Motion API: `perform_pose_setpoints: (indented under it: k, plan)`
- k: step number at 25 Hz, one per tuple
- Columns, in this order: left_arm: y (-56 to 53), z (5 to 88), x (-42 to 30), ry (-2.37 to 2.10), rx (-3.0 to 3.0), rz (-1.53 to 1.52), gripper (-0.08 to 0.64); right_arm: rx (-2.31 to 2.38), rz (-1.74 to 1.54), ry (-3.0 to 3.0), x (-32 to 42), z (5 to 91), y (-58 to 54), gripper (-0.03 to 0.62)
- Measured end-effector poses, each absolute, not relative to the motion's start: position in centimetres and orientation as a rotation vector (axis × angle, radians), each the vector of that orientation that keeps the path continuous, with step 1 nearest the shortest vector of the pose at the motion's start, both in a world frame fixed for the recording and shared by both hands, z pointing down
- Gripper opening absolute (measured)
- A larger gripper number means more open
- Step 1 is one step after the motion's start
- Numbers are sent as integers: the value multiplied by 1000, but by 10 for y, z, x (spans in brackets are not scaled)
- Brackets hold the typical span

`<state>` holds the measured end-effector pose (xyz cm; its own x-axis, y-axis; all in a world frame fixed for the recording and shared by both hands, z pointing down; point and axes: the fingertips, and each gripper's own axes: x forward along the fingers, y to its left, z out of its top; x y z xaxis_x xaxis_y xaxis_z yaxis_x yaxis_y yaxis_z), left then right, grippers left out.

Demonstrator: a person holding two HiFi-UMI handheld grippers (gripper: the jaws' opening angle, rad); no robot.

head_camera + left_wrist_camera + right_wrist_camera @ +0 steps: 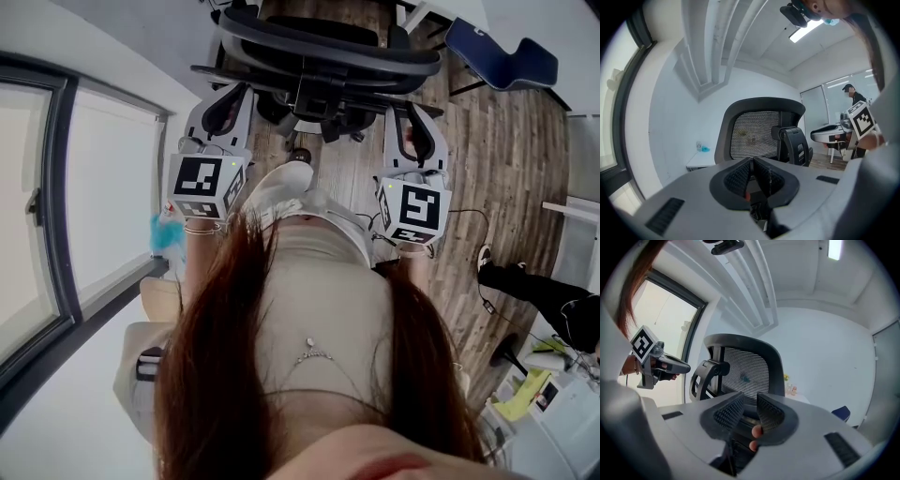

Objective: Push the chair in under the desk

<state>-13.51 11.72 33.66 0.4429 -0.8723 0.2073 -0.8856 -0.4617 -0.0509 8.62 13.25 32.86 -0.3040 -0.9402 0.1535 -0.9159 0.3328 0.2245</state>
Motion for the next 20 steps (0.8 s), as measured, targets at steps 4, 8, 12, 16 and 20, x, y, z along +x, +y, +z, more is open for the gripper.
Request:
perform_pose_setpoints:
  k: [4,8,12,16,20]
  plan:
    - [115,339,-135,-1577,2632,358,45,1631,-140,-2331,84,334,131,109]
    - [113,346,-134,-1554,2659,436,63,1574,-153,-2303,84,343,130,132]
    - [109,352,-133,-1534,2681,531,91,1537,-162,-2280,85,350,128,147]
    - [107,359,-131,-1498,2702,619,130,1492,-175,-2245,85,359,125,175]
    - [104,368,-131,-1473,2722,717,157,1453,-192,-2212,86,368,122,190]
